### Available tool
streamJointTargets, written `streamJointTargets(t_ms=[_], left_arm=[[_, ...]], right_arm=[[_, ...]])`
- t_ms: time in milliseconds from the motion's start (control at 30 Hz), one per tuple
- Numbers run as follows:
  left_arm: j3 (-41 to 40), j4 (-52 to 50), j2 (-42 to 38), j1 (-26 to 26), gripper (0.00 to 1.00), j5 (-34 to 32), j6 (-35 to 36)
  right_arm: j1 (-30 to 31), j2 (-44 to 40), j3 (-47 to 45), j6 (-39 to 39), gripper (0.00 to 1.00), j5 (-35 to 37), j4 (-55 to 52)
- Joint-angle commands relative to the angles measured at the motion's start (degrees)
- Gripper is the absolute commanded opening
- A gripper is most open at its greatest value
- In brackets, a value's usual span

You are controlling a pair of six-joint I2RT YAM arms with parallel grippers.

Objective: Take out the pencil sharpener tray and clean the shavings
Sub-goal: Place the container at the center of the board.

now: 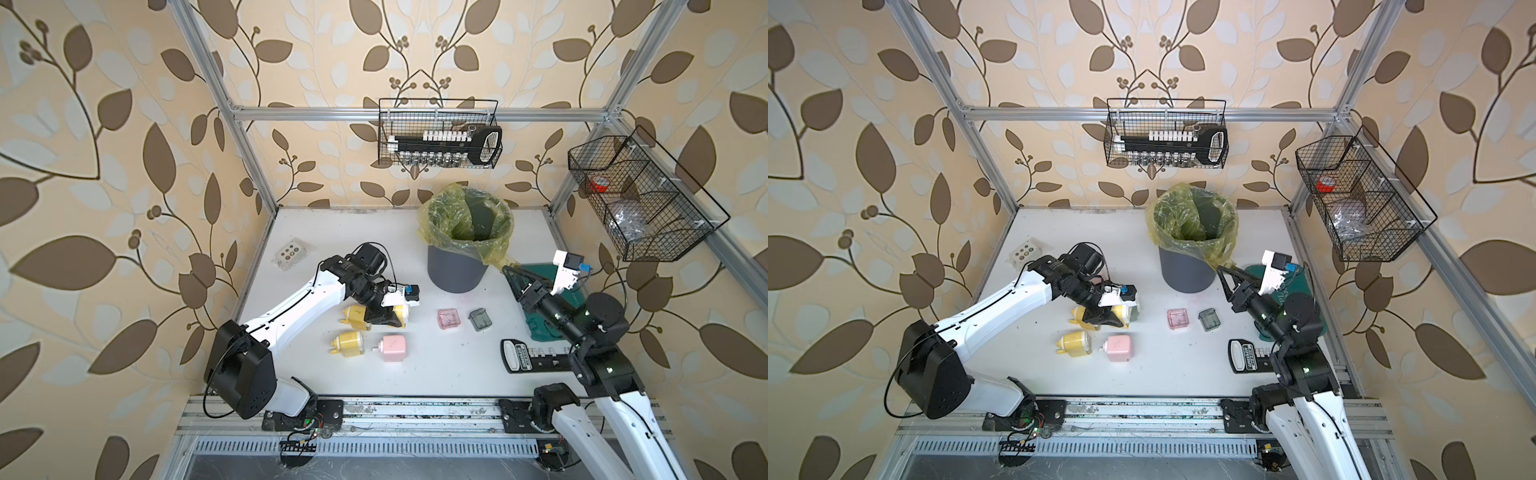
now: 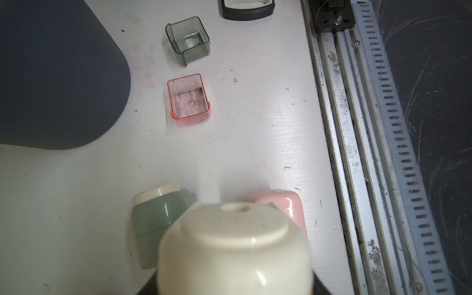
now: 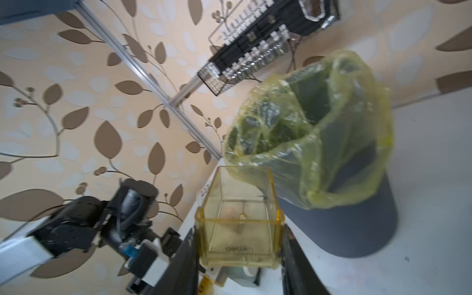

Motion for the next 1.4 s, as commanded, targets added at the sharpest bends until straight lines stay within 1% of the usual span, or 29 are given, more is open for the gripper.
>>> streamJointTargets(t_ms=[0,100,167,367,467,667,900,1033,1100,1200,1367], left_arm=[[0.38,0.16,-2.34,-0.57,0.0,0.71,-0.66],[0.34,0.17,-2.4,-0.72,0.0,0.61,-0.63],[0.31,0.25,-2.25,-0.84,0.0,0.39,-0.74],[-0.37,0.96,-2.76,-1.39,0.0,-1.06,-0.97],[-0.41,1.05,-2.77,-1.47,0.0,-1.31,-0.98],[-0.94,1.74,-3.02,-2.15,0.0,-2.55,-1.32],[-1.02,1.92,-2.59,-2.45,0.0,-2.91,-1.34],[-1.02,1.92,-2.38,-2.62,0.0,-2.93,-1.39],[-0.85,1.82,-2.29,-2.6,0.0,-2.91,-1.41],[-0.92,1.76,-2.19,-2.57,0.0,-2.83,-1.42],[-0.84,1.75,-2.15,-2.67,0.0,-2.73,-1.42]], right_arm=[[0.24,-2.16,-3.13,-1.92,0.0,16.55,-10.6],[0.17,0.31,-4.13,0.57,0.0,21.56,-14.73],[0.24,3.04,-5.01,1.64,0.0,23.82,-14.81],[0.42,11.44,-9.64,3.82,0.0,25.56,-7.21],[1.57,15.24,-11.3,3.97,0.0,26.56,-3.94],[5.15,18.05,-15.48,4.22,0.0,31.28,0.93],[5.15,22.69,-19.84,3.54,0.0,31.26,10.21],[5.24,25.88,-19.77,2.29,0.0,29.09,14.56],[5.26,27.63,-18.96,2.45,0.0,28.89,14.41],[5.41,29.5,-18.64,4.68,0.05,28.83,14.18],[7.03,29.99,-19.89,7.84,0.07,32.3,13.42]])
